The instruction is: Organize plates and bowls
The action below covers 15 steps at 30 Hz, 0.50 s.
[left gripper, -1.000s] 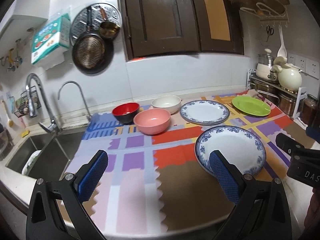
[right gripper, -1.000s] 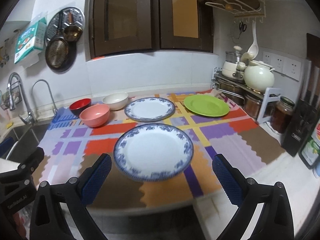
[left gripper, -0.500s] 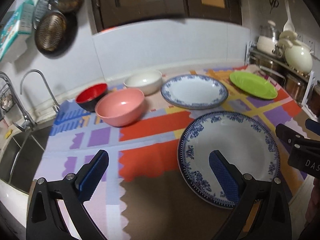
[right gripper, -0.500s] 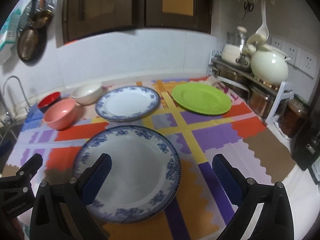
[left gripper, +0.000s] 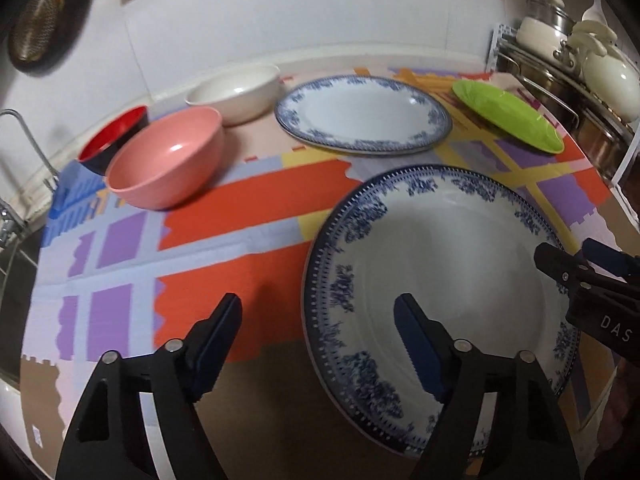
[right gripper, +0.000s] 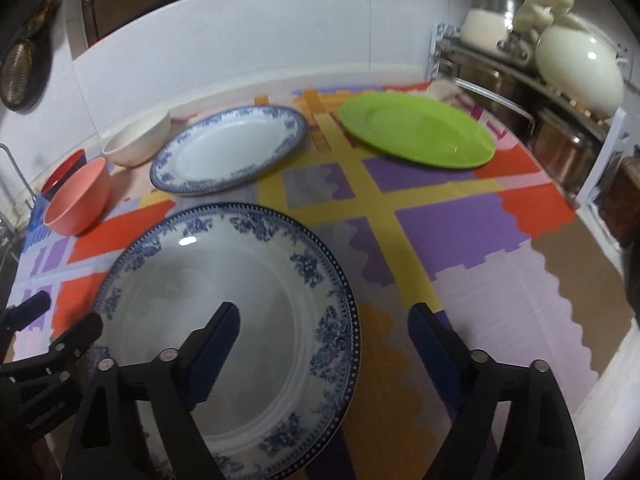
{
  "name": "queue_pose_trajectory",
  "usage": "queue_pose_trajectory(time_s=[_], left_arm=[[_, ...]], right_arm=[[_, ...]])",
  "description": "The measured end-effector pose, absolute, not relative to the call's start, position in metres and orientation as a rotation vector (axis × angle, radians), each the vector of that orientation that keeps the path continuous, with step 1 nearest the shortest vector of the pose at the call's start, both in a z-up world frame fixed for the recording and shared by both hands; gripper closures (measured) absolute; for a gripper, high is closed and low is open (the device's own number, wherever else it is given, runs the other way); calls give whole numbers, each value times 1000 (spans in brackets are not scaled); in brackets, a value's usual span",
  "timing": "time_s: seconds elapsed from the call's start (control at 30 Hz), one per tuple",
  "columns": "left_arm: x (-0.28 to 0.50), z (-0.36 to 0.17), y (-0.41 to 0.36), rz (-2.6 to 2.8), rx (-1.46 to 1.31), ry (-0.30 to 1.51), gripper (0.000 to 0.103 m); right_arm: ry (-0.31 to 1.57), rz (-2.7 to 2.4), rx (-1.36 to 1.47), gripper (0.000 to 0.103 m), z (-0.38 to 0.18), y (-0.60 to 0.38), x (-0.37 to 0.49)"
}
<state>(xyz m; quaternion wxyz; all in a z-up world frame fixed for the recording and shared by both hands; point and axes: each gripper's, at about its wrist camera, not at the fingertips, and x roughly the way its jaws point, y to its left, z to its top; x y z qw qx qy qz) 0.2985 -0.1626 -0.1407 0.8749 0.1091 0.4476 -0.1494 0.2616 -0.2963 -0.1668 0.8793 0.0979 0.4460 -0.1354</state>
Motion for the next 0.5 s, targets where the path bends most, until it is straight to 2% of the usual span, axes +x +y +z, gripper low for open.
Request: queue_pose_trajectory(time_s=[0.2, 0.47, 0.5], left_arm=[[305, -151, -166, -333, 216, 983, 38], [312, -154, -168, -352, 192, 1011, 63], [312, -154, -169, -352, 193, 1012, 63]], right_arm=[[976, -244, 233, 36, -179, -298, 271], [1007, -248, 221, 56, -183, -298, 278], [1007, -250, 222, 57, -183, -299, 278]])
